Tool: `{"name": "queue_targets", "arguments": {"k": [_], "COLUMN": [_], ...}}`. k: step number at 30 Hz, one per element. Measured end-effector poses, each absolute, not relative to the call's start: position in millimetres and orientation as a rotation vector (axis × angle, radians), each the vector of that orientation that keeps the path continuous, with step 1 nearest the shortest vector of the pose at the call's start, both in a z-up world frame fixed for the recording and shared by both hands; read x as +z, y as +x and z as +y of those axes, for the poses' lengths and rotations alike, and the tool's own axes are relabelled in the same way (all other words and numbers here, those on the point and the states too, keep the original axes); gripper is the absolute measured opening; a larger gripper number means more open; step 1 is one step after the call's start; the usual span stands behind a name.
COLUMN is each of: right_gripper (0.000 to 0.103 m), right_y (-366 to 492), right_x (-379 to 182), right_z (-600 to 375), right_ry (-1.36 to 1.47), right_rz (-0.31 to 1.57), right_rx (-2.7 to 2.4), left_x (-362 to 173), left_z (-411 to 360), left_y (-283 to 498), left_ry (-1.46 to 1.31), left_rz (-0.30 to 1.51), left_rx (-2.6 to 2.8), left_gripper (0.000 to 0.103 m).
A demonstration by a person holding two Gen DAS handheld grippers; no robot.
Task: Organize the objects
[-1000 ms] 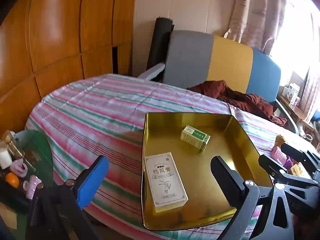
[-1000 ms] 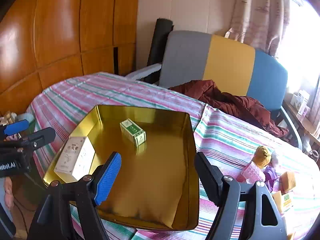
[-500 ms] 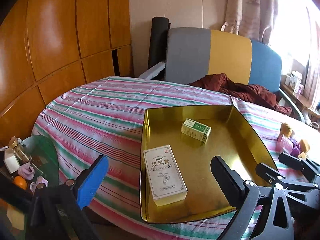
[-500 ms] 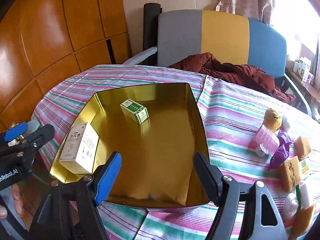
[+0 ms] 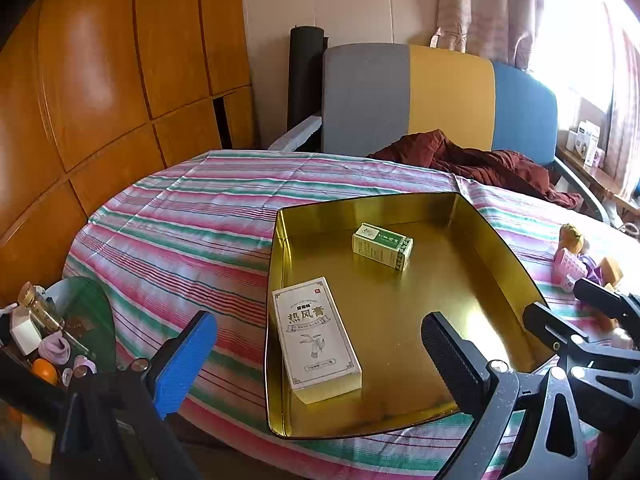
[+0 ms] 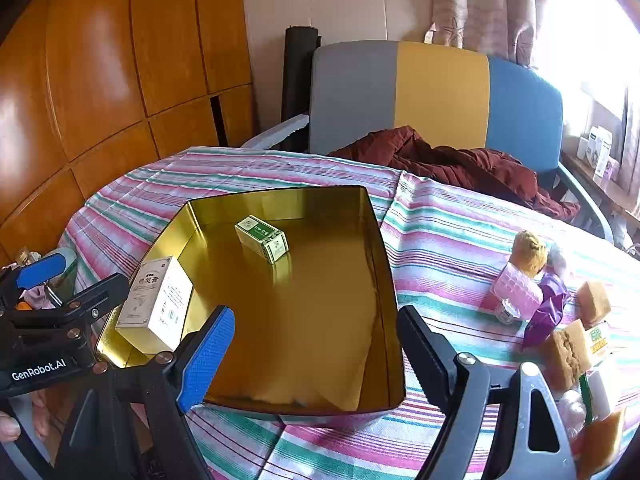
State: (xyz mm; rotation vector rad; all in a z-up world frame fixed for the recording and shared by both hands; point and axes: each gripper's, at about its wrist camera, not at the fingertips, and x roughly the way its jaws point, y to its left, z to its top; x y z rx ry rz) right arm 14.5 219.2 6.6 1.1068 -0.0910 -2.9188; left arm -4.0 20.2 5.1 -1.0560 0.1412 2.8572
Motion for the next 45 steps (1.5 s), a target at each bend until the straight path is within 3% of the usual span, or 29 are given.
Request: {"name": "queue_targets", "arguments": {"k": [21, 45], "right_gripper": [0.084, 0.084], "right_y": [28, 84], "right_x": [1, 7], "right_z": [266, 419], "right_ry": [1.139, 1.305], "right_rz": [-0.251, -0.531], "right_rx": [-2.999, -3.269], "left_x": [3, 9], "left_z": [43, 97], "left_y": [0, -14], "left_ry": [-1.067, -1.064], "left_rz": [0.222, 0.168], "left_rx": [2.801, 2.552], "left_gripper": [0.103, 0.103]}}
